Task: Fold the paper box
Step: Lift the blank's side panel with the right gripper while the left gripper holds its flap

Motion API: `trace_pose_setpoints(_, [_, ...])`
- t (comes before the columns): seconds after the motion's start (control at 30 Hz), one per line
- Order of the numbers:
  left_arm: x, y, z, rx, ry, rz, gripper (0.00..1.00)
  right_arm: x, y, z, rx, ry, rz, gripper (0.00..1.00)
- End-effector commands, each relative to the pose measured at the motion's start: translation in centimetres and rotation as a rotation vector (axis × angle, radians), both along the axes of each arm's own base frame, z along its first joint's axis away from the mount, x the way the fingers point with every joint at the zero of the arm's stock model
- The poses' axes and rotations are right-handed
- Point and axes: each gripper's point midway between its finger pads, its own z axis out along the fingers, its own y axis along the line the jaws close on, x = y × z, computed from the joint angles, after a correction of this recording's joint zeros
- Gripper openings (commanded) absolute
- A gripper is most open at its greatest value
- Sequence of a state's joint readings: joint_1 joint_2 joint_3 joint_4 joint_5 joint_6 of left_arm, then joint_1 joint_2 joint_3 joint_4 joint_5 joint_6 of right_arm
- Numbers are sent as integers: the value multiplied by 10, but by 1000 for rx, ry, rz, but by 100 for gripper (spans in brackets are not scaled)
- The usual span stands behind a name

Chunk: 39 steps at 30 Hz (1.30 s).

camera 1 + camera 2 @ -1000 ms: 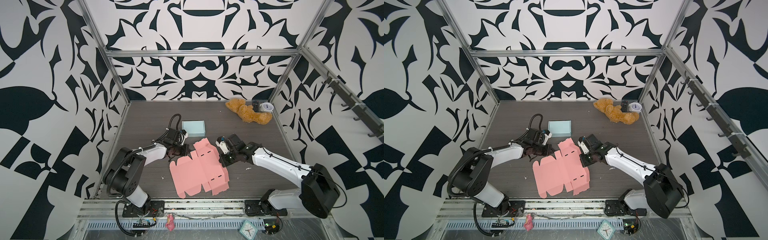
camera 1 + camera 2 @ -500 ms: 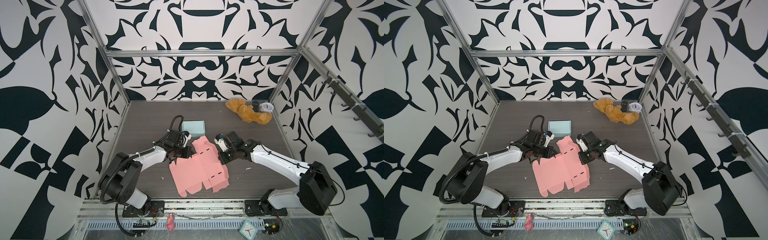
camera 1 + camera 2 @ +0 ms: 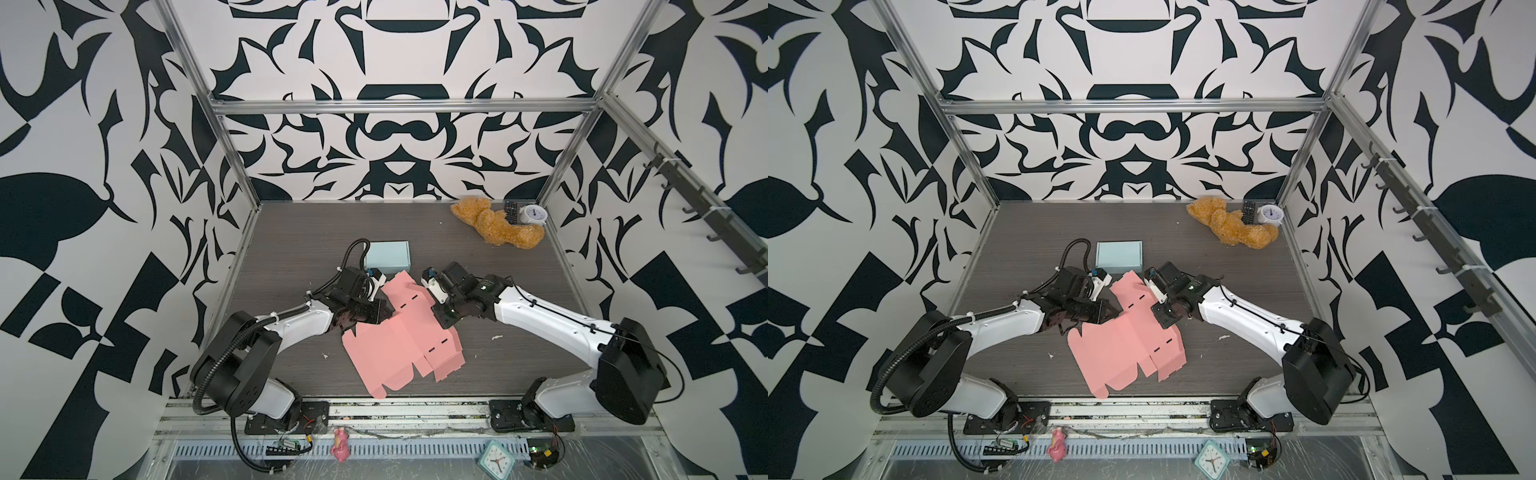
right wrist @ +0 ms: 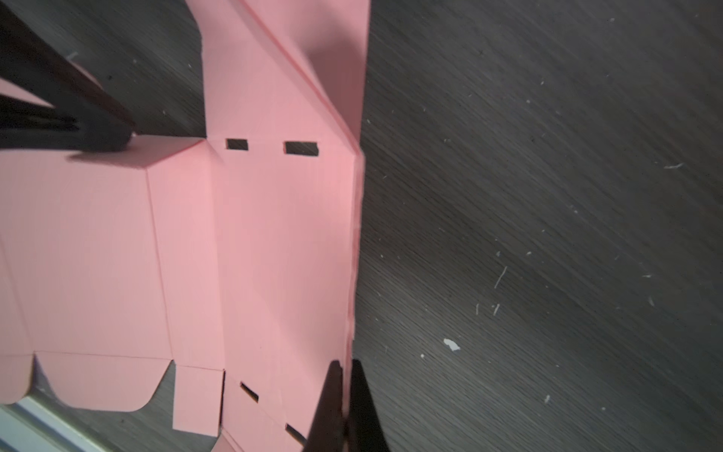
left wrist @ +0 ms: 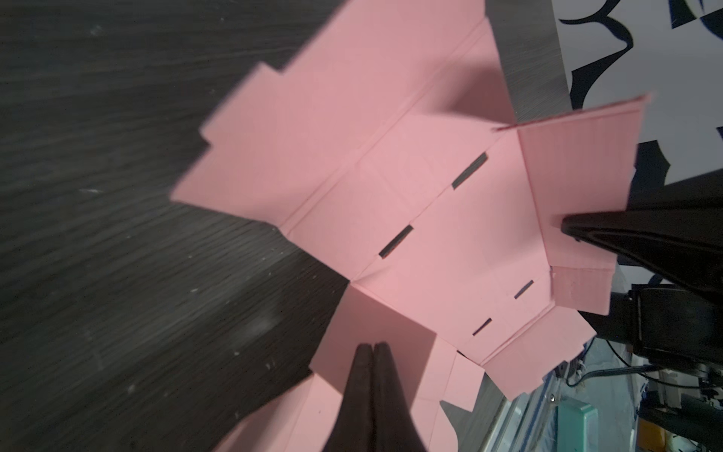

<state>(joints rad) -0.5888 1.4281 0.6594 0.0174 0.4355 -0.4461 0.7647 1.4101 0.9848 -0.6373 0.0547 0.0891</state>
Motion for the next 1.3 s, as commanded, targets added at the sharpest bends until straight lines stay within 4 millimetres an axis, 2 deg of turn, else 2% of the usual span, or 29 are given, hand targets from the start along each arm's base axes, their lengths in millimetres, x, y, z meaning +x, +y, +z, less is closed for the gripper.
trace_pose_setpoints(0.0, [1,6,20,-45,-38,17,4,15,-6,24,-74,-132,38,0])
trace_pose_setpoints(0.17, [11,28,49,-91,-101,80,5,26,-9,37,-168,-273,100,0])
trace_pose_setpoints(0.3, [25,46,58,-114,-121,149,5,31,-3,45,-234,-360,149,0])
trace_pose_setpoints(0.47, [53,63,52,-194,-76,238,6,36,8,49,-361,-456,215,0])
trace_pose_setpoints(0.63, [68,59,35,-214,-43,234,8,36,26,54,-490,-557,287,0])
trace_pose_setpoints(0.9, [70,52,8,-229,3,205,10,37,48,54,-572,-649,367,0])
trace_pose_setpoints(1.27, [45,40,4,-287,23,138,11,45,62,44,-638,-733,447,0])
